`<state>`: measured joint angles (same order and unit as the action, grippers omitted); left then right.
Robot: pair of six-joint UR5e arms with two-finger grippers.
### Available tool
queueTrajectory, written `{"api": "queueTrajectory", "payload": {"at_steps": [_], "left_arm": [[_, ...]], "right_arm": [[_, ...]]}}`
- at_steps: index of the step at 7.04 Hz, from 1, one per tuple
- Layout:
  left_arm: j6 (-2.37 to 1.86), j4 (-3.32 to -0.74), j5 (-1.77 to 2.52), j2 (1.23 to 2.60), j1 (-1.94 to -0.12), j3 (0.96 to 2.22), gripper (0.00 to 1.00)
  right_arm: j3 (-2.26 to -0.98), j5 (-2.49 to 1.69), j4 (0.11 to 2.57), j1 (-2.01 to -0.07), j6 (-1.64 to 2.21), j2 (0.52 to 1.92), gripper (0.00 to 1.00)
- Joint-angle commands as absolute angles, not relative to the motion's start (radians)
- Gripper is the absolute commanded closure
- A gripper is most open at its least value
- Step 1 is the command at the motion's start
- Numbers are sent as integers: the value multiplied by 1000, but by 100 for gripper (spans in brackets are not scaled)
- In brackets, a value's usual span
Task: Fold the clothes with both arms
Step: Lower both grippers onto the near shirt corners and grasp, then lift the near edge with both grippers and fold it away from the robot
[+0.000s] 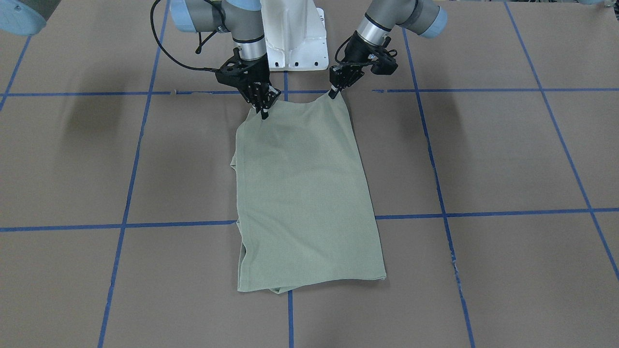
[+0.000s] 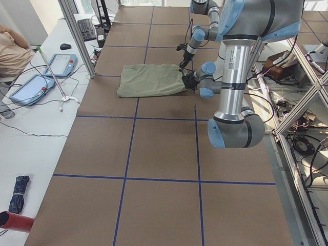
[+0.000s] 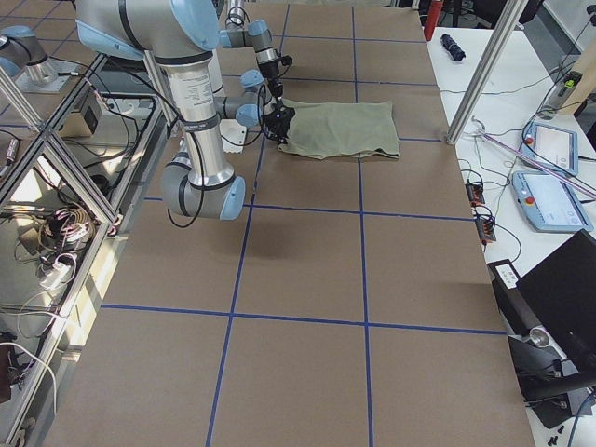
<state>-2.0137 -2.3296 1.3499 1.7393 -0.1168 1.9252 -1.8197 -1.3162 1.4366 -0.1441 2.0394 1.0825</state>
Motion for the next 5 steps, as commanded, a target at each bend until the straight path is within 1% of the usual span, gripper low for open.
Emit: {"api": "queueTrajectory", "payload": {"at_steps": [1, 2, 3, 5], "left_arm": [[-2000, -2327, 1356, 1743, -120, 1940, 100], [-1996, -2310, 1364, 1724, -129, 2012, 100], [-1996, -2207, 1399, 1717, -130, 2125, 100], [-1996, -1890, 1474, 1729, -129, 2442, 100]], "right_arm": [[-1865, -1318, 1448, -153, 2036, 1086, 100], [-1925, -1318, 1465, -159, 2036, 1098, 100], [-2038, -1319, 1556, -156, 2036, 1110, 100], [-2396, -1328, 1939, -69, 2043, 1094, 100]]}}
